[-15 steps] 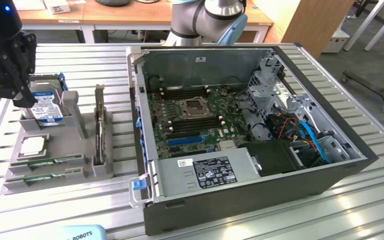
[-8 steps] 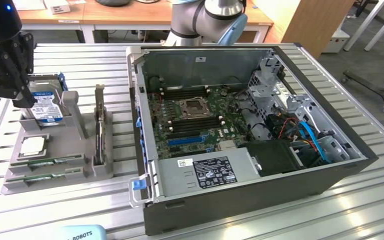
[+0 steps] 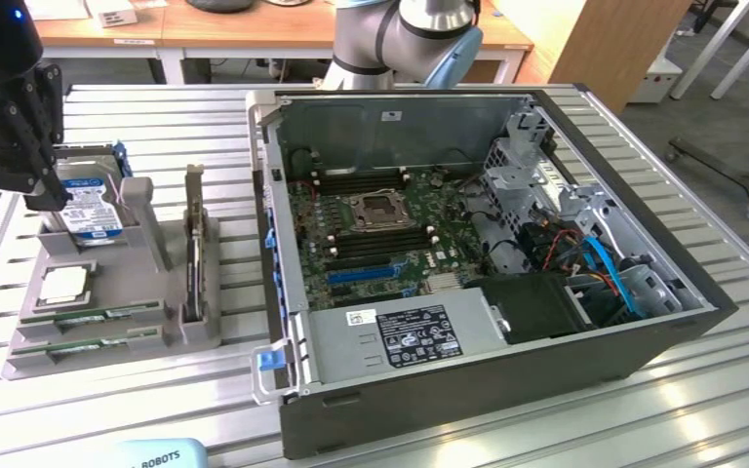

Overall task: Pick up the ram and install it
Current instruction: 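Pick up the ram and move it above insertion slot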

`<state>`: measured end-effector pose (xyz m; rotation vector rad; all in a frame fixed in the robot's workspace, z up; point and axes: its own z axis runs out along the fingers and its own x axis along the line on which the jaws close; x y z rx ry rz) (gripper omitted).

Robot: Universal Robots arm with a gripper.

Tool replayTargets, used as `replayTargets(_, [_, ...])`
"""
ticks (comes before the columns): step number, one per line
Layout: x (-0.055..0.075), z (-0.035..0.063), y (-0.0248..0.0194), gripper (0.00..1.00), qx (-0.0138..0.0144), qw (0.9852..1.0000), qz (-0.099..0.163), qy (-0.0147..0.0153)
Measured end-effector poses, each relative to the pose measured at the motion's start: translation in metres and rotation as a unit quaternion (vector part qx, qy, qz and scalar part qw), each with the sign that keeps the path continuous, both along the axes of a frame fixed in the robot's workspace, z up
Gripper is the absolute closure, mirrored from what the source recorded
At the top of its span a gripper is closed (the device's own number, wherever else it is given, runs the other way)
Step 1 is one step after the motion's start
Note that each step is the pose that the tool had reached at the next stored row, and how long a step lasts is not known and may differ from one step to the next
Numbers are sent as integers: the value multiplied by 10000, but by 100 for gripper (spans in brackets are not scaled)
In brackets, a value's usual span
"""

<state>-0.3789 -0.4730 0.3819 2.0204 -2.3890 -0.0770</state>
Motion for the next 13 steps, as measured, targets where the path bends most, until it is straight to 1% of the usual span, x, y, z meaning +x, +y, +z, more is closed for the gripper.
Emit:
replayTargets(9, [0,-1,0,90,1,10000,0,-1])
replayTargets(11, [0,-1,0,89,1,10000,0,0])
replayTargets(12, [0,-1,0,84,1,10000,0,-1])
replayTargets(13, [0,0,0,84,0,10000,0,0])
